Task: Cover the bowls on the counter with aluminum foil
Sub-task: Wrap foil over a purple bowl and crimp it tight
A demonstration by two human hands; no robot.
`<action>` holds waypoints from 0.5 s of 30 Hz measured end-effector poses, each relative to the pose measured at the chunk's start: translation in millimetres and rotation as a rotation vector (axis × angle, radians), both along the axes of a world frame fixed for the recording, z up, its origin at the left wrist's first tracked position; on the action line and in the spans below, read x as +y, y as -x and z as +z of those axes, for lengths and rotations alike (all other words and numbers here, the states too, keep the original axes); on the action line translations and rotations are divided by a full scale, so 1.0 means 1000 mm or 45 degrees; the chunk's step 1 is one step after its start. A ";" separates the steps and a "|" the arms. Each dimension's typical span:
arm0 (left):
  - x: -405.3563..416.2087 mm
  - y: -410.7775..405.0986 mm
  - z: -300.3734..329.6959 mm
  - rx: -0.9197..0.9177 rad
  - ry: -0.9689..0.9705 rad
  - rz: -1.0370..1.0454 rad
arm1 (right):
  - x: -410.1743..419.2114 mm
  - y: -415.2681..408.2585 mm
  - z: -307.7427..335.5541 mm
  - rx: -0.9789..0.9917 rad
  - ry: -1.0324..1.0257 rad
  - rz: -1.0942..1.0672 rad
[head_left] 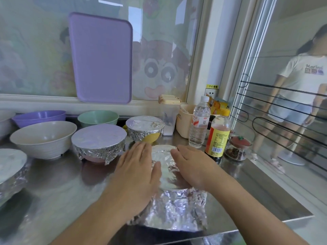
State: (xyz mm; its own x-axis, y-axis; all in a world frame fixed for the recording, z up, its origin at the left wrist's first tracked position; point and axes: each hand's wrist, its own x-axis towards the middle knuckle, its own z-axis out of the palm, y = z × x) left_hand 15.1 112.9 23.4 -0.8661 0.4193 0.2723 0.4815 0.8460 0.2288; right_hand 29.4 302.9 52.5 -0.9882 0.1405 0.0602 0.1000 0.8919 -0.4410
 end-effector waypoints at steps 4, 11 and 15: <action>-0.002 -0.003 0.005 0.031 -0.167 0.051 | -0.003 -0.005 0.000 0.002 -0.291 -0.110; 0.035 -0.017 -0.008 0.071 -0.075 0.004 | -0.005 0.021 0.005 0.048 -0.120 0.278; 0.025 -0.006 -0.008 0.011 -0.034 0.026 | 0.001 0.016 -0.004 0.032 -0.124 0.181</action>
State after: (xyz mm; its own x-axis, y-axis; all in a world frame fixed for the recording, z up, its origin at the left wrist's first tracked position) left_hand 21.1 138.3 14.9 -0.8721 0.3937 0.2904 0.4659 0.8496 0.2474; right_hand 13.0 303.9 48.6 -0.9957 -0.0082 0.0919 -0.0402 0.9349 -0.3526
